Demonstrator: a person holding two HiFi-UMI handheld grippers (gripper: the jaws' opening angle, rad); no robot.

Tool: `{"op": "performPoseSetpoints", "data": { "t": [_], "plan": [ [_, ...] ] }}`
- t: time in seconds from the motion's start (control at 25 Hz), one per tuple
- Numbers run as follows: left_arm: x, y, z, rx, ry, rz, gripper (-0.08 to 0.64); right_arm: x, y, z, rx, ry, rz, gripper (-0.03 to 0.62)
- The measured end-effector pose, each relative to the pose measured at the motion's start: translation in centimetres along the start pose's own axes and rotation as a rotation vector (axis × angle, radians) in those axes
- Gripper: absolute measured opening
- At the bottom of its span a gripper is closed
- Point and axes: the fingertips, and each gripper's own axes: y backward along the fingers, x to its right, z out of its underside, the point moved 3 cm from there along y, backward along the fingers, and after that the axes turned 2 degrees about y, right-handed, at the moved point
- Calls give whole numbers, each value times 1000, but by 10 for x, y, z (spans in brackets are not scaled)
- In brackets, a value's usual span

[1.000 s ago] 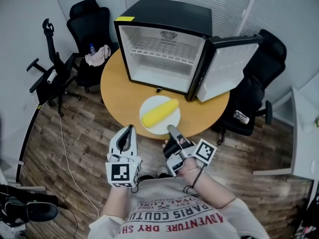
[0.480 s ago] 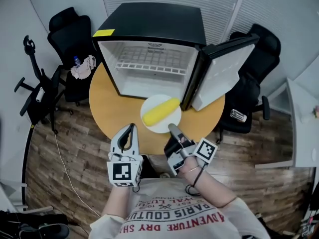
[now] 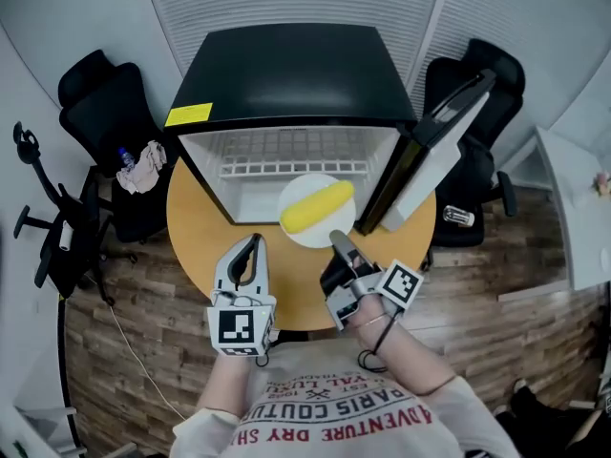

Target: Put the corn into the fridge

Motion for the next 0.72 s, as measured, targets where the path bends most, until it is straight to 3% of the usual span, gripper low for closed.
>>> {"op": "performPoseSetpoints", "data": {
  "t": [0.28, 0.72],
  "plan": [
    [-52, -33, 6, 6, 11, 79, 29, -1, -48, 10, 92, 28, 7, 48],
    [-79, -69, 22, -23, 32, 190, 29, 9, -89, 2, 207, 1, 37, 48]
  ]
}}
